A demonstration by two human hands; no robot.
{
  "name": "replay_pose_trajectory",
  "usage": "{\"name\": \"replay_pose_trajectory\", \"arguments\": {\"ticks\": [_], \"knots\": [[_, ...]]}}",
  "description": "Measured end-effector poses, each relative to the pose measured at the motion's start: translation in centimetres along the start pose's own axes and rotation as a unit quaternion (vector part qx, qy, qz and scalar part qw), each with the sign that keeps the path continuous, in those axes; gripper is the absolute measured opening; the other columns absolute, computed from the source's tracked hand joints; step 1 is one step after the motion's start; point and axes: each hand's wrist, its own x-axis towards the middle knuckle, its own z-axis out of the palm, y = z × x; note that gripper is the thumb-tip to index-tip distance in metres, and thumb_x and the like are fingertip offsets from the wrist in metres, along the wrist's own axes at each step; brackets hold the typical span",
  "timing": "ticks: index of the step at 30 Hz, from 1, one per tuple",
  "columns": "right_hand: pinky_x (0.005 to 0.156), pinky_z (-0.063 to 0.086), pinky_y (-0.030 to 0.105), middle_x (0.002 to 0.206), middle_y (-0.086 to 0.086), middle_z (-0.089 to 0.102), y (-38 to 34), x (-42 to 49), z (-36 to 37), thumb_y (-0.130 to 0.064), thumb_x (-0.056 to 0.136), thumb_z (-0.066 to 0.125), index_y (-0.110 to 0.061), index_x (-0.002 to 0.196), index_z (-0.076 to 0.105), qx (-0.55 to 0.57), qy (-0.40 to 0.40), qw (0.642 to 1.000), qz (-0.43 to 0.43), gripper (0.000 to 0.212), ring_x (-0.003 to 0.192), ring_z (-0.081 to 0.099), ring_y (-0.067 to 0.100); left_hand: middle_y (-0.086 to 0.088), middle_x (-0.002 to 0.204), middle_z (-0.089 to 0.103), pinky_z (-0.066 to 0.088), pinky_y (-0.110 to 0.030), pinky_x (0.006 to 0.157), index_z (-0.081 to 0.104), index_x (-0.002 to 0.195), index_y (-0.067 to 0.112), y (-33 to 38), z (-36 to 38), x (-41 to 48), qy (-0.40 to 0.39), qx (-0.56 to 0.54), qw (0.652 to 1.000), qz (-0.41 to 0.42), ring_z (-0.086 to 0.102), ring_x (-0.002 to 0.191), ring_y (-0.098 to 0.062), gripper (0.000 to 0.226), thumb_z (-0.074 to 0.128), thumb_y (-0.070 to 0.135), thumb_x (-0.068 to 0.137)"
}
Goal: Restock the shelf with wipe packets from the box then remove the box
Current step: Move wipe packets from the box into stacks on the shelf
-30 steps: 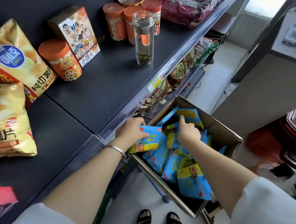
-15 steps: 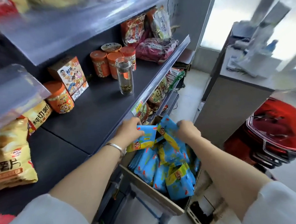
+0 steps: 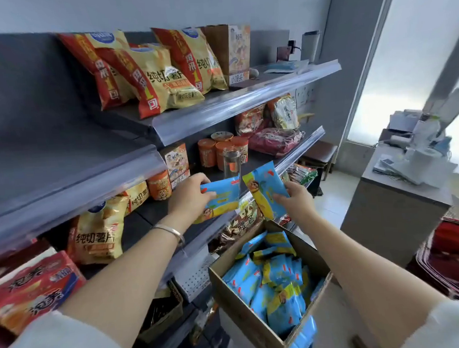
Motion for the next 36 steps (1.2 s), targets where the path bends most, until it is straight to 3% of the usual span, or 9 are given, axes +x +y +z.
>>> {"name": "replay_pose_trajectory", "arguments": {"ticks": [7,10,16,19,22,26,29,31,36], "knots": [[0.073,0.054,0.044,0.092,0.013,0.066,-8.6,-4.3,1.9,-0.020,0.087,0.064,-0.008,0.097,0.062,0.057,-0.047,0.989,-0.129,0.016,0.084,0.064,0.030,-0.001,0.097,0.054,0.048,-0.035,0.074,0.062,0.096,0.015,0.2,-10.5,-6.5,0.180,0.014,0.984,0.004,0.056,0.087,-0.020,0.014,0.067,0.019,0.084],[0.066,0.051,0.040,0.089,0.008,0.066,-13.3,-6.3,4.4,-0.022,0.087,0.064,-0.014,0.096,0.060,0.070,-0.078,0.975,-0.194,0.013,0.081,0.063,0.027,-0.004,0.104,0.049,0.039,-0.026,0.079,0.065,0.098,0.011,-1.3,-15.4,-9.3,0.259,0.030,0.965,-0.007,0.051,0.092,-0.016,0.015,0.068,0.015,0.083],[0.076,0.055,0.039,0.103,0.004,0.066,-23.3,-10.2,10.2,-0.022,0.089,0.063,-0.016,0.115,0.058,0.098,-0.116,0.936,-0.317,0.026,0.089,0.063,0.020,-0.007,0.109,0.052,0.028,-0.012,0.081,0.065,0.104,0.008,-5.6,-26.2,-15.7,0.355,0.097,0.929,-0.040,0.047,0.094,-0.010,0.020,0.066,0.012,0.084],[0.073,0.054,0.036,0.099,-0.001,0.065,-27.9,-12.6,14.2,-0.022,0.089,0.064,-0.016,0.116,0.058,0.089,-0.129,0.912,-0.379,0.028,0.087,0.063,0.019,-0.011,0.114,0.052,0.028,-0.013,0.086,0.064,0.107,0.006,-8.8,-31.2,-18.6,0.380,0.129,0.913,-0.070,0.048,0.104,-0.016,0.022,0.065,0.010,0.085],[0.079,0.053,0.043,0.094,-0.004,0.064,-32.1,-15.2,18.8,-0.021,0.088,0.062,-0.021,0.116,0.058,0.054,-0.140,0.891,-0.429,0.028,0.088,0.063,0.021,-0.014,0.120,0.045,0.030,-0.017,0.095,0.061,0.114,0.003,-12.7,-35.6,-21.5,0.402,0.133,0.900,-0.105,0.048,0.111,-0.023,0.028,0.063,0.007,0.086],[0.086,0.046,0.043,0.102,0.000,0.066,-37.2,-18.8,25.3,-0.024,0.088,0.059,-0.026,0.120,0.055,-0.028,-0.157,0.862,-0.481,0.032,0.098,0.059,0.026,-0.012,0.113,0.040,0.023,-0.002,0.086,0.059,0.115,-0.002,-18.6,-41.2,-24.7,0.410,0.156,0.888,-0.142,0.047,0.110,-0.026,0.029,0.062,0.002,0.086],[0.090,0.036,0.038,0.111,0.001,0.065,-40.2,-21.5,29.7,-0.028,0.090,0.057,-0.029,0.127,0.052,-0.107,-0.168,0.827,-0.526,0.037,0.110,0.052,0.026,-0.015,0.114,0.040,0.024,-0.011,0.092,0.059,0.115,-0.003,-22.7,-44.5,-26.6,0.390,0.162,0.889,-0.177,0.045,0.110,-0.027,0.029,0.061,-0.001,0.086],[0.091,0.032,0.038,0.114,0.000,0.063,-41.7,-23.0,32.3,-0.031,0.092,0.055,-0.031,0.131,0.049,-0.144,-0.173,0.807,-0.546,0.040,0.114,0.048,0.025,-0.010,0.110,0.036,0.023,-0.011,0.092,0.058,0.115,-0.004,-25.2,-46.0,-27.6,0.373,0.156,0.896,-0.186,0.044,0.112,-0.027,0.029,0.060,-0.003,0.085],[0.098,0.029,0.040,0.128,-0.003,0.056,-44.4,-24.6,36.9,-0.034,0.094,0.052,-0.035,0.136,0.043,-0.227,-0.201,0.775,-0.554,0.044,0.120,0.043,0.022,-0.018,0.123,0.037,0.023,-0.009,0.093,0.056,0.119,-0.002,-30.1,-48.9,-29.3,0.338,0.144,0.907,-0.207,0.043,0.119,-0.027,0.031,0.058,0.000,0.088]]}}
